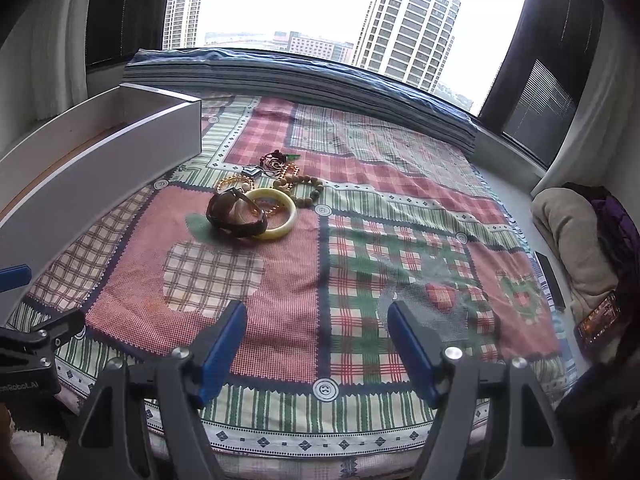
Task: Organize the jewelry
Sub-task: 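Withdraw both grippers from the box back over the quilt, then grasp the black watch with the left gripper and lift it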
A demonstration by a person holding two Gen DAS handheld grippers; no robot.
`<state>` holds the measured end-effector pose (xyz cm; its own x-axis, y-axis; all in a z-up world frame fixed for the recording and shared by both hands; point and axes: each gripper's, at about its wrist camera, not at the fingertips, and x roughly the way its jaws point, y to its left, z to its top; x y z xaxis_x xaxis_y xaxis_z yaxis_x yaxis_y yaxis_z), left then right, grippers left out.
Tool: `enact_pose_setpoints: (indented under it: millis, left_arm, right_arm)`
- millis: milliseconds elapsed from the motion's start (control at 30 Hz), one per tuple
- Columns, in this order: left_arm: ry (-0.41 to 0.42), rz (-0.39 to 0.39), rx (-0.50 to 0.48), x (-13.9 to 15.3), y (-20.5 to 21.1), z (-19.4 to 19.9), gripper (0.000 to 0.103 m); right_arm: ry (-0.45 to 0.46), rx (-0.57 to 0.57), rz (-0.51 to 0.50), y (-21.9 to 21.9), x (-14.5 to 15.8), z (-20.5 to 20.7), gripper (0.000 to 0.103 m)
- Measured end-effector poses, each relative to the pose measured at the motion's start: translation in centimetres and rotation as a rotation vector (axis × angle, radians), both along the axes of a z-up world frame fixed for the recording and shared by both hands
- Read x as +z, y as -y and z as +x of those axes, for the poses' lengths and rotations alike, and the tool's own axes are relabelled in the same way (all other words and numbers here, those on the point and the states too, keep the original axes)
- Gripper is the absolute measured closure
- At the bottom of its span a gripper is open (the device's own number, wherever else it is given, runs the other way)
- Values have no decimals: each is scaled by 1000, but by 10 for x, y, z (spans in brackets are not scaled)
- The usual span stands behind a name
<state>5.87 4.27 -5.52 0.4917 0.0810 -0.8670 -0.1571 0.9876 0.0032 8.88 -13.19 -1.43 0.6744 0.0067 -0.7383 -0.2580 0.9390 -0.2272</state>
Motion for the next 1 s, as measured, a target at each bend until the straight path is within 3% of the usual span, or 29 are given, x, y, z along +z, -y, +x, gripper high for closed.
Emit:
enact_pose_setpoints:
  millis: [567,800,1000]
  left_arm:
    - [-44,-20,-29,-14,0,35,7]
    - [0,-94,-125,1,8,72,7]
    - [18,-148,-133,-5,15,127,7]
  right_arm:
    - [-77,-20,32,12,-23,23,29]
    - [-114,-40,72,25,-33,31,29]
    - [-140,-49,100,31,-40,34,29]
